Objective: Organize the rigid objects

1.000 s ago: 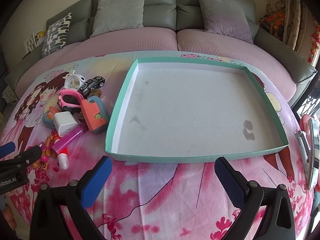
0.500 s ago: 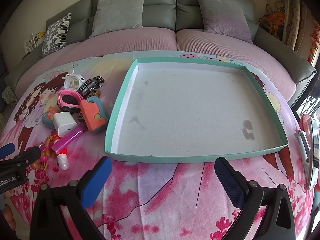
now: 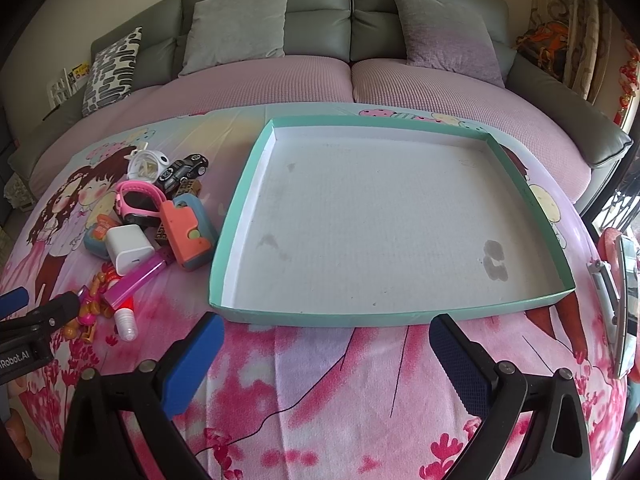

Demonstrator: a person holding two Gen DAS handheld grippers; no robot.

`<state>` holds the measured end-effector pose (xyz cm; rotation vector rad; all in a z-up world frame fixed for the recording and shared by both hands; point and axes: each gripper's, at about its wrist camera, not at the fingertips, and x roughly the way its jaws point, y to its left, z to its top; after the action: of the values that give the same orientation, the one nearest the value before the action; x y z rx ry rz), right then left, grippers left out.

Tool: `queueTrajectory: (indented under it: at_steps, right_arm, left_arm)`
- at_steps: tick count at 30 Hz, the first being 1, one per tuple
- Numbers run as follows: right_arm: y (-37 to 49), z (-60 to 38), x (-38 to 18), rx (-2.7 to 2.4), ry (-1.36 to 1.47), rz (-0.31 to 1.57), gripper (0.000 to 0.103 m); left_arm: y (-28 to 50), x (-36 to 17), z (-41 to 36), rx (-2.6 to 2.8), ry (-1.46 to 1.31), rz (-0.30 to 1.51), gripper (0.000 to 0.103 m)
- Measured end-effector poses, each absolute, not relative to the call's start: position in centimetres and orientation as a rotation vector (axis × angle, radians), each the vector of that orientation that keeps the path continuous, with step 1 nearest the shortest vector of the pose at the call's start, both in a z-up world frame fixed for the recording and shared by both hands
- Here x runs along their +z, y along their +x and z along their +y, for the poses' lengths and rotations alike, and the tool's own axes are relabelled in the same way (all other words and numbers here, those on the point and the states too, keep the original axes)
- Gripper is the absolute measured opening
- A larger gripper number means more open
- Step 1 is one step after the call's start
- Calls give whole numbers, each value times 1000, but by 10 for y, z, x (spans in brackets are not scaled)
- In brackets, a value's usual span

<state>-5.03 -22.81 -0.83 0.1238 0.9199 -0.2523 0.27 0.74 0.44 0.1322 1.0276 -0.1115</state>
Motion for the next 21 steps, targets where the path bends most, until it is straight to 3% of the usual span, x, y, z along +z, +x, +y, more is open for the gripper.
queueTrajectory:
  at_steps: [21]
  right_arm:
    - [-50,-227,-9,-251,120,923,103]
  left_arm:
    - [4,5,8,-109,132,1030,103]
